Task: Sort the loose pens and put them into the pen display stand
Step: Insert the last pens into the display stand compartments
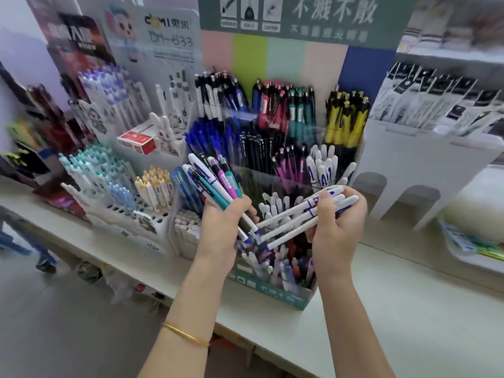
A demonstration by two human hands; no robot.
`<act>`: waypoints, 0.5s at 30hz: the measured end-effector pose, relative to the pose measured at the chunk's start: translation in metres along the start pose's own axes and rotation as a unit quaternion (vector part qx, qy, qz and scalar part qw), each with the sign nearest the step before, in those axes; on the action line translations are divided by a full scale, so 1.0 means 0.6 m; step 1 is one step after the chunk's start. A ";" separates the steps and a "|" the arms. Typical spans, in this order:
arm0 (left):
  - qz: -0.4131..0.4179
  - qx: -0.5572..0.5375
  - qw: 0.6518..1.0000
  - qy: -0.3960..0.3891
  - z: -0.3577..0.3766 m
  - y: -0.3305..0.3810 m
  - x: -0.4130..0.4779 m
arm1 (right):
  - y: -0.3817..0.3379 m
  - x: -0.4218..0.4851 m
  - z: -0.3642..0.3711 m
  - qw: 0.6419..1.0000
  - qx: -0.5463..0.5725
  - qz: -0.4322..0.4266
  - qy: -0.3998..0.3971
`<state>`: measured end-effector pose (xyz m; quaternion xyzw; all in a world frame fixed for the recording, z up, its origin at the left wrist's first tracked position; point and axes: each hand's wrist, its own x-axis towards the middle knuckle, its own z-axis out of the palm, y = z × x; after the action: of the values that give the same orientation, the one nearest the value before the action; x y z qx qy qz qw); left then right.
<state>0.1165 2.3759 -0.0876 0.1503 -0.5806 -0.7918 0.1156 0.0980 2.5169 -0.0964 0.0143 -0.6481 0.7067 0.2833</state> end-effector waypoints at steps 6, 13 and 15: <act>0.040 0.061 0.995 -0.072 -0.006 -0.001 0.047 | -0.002 0.035 -0.003 0.977 -0.078 -0.155 0.122; 0.016 0.113 0.964 -0.239 0.008 0.014 0.071 | -0.026 0.076 0.009 0.902 -0.222 -0.353 0.111; 0.013 0.130 0.954 -0.270 0.014 0.019 0.079 | -0.027 0.094 0.010 0.899 -0.235 -0.349 0.120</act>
<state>0.0696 2.3632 -0.0790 -0.0631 -0.6899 -0.7189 -0.0563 0.0555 2.5330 -0.0587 0.0877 -0.7100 0.3863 0.5823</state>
